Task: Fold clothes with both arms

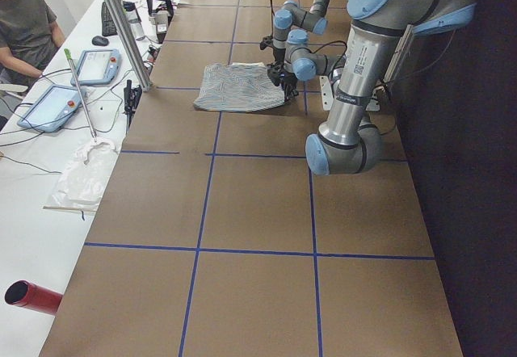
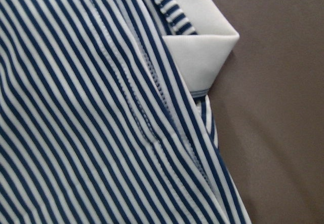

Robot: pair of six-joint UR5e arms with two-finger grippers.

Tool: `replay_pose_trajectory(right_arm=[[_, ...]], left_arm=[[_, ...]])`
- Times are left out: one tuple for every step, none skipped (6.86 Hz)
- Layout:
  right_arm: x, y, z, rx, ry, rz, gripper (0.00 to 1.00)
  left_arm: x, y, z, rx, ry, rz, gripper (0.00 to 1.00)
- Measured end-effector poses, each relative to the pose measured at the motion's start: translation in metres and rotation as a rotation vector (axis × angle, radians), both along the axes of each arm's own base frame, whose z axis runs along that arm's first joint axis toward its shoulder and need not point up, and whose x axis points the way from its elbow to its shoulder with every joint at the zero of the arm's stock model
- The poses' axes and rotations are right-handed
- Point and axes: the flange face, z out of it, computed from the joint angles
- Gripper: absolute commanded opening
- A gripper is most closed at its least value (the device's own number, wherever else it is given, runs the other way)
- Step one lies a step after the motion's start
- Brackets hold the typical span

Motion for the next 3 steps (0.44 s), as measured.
replay_pose_trajectory(right_arm=[[0.0002, -0.0012, 0.0006, 0.008, 0.000, -0.007, 1.00], [0.0002, -0.0026, 0.0016, 0.011, 0.001, -0.008, 1.00], [-0.0003, -0.0039, 0.0033, 0.011, 0.004, -0.008, 1.00]], left_arm=[[0.0000, 0.0000, -0.0001, 0.000, 0.000, 0.000, 0.00], [0.0000, 0.0000, -0.0004, 0.000, 0.001, 0.000, 0.00], [0.0000, 0.0000, -0.0006, 0.000, 0.001, 0.000, 0.00]])
